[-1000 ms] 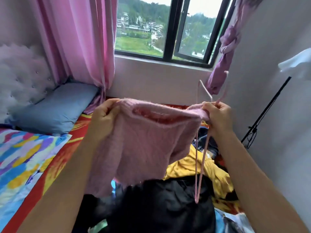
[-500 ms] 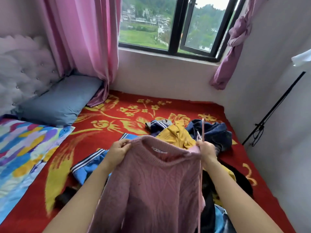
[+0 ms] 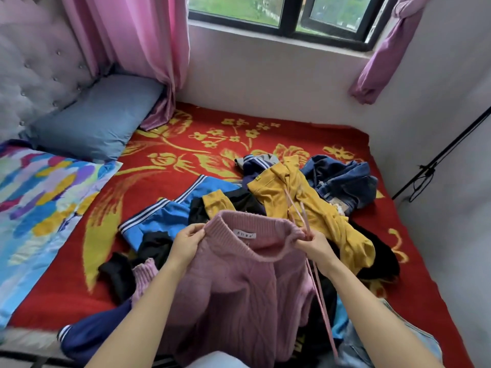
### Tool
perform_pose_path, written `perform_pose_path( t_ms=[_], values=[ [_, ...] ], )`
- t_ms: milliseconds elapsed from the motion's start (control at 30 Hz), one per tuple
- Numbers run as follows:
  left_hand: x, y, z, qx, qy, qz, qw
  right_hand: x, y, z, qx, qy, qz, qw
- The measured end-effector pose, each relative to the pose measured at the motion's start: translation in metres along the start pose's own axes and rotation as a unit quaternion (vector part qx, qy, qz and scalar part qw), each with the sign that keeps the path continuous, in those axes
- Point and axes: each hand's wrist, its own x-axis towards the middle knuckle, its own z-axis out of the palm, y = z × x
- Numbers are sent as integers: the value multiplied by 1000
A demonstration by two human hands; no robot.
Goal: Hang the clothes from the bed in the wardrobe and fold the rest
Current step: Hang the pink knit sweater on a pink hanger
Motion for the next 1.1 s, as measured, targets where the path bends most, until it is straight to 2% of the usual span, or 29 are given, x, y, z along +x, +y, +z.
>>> perform_pose_path(
  t_ms=[133,300,433,533,733,800,900,1000,1100],
  values=[
    [-2,-8,-6,61,32,-29,997,-8,-8,2,22,-31,-18,999],
    [-12,-8,-6,211,42,-24,976,-20,-31,5,12,-39,-71,997],
    [-20,-3,5,404,89,-37,910,-26,-45,12,-1,-58,-100,993],
    [-23,1,3,370,110,-35,922,-26,-46,16,-7,-44,-103,994],
    [-34,0,-13,293,48,88,951,-9,-35,2,-31,-17,-12,999],
    [-35,3,-17,278,20,104,955,-7,-38,-12,-78,-3,-30,996],
    [-36,5,-15,295,-16,128,947,-11,-60,-43,-111,19,-129,985],
    [-37,7,-9,300,-15,133,945,-23,-90,-82,-114,-41,-204,971],
    [-36,10,-6,304,-13,132,943,-37,-117,-100,-133,-163,-198,957]
  ],
)
